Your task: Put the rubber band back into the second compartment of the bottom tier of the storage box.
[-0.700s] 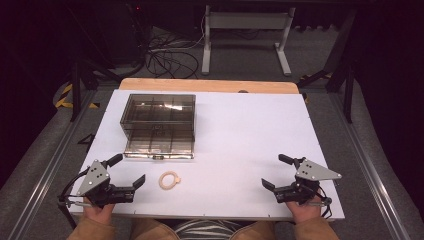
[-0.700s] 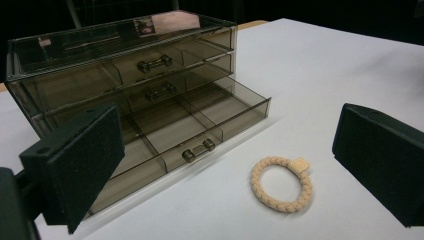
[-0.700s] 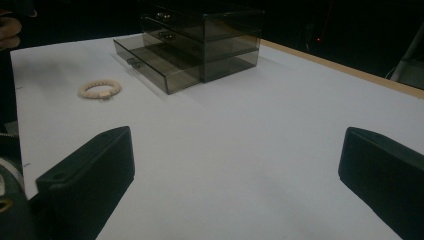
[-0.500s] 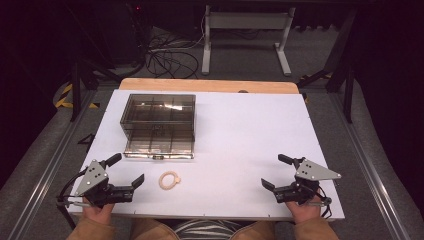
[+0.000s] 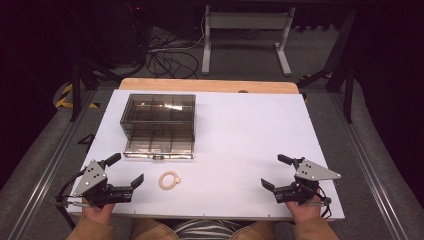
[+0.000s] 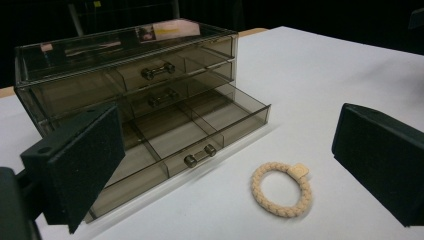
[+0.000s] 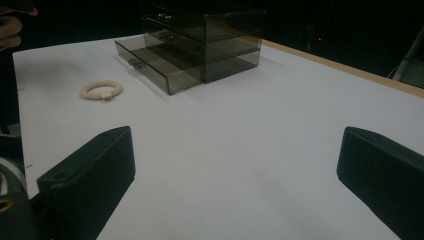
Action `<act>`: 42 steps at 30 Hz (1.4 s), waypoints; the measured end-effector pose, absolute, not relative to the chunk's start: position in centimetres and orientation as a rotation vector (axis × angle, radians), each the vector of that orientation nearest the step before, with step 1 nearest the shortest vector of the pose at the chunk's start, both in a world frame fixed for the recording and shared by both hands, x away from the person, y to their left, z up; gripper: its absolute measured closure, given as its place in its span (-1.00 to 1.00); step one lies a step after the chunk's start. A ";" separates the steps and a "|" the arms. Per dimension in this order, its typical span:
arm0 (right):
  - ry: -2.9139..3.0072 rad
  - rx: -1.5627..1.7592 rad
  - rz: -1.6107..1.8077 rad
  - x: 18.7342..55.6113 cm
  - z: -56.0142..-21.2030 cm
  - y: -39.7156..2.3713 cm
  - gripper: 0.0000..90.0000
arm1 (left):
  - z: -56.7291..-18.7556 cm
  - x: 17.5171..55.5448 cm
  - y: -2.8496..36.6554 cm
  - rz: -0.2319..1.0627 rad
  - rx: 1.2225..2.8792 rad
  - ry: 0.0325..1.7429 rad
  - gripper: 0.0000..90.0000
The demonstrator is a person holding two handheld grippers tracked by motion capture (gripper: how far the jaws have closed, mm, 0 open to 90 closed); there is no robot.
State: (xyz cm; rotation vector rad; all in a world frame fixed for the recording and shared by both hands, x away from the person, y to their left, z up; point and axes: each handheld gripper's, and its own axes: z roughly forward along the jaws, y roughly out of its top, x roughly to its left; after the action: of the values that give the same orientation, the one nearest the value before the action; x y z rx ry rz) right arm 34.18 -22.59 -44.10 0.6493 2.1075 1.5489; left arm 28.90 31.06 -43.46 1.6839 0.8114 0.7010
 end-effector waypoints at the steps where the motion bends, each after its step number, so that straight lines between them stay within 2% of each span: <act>1: 2.107 0.649 1.547 34.2 -44.1 -22.6 -0.94 | -43.4 28.9 31.1 0.701 1.687 0.808 -0.97; 42: 2.131 0.657 1.549 34.3 -44.3 -22.5 -0.93 | -41.4 32.3 26.8 0.569 1.785 0.713 -0.93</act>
State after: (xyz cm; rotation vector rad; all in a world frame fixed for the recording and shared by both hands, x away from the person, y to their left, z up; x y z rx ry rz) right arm 34.31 -22.52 -44.28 0.6573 2.1308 1.5488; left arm 32.33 26.75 -41.43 1.7846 0.7128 0.5689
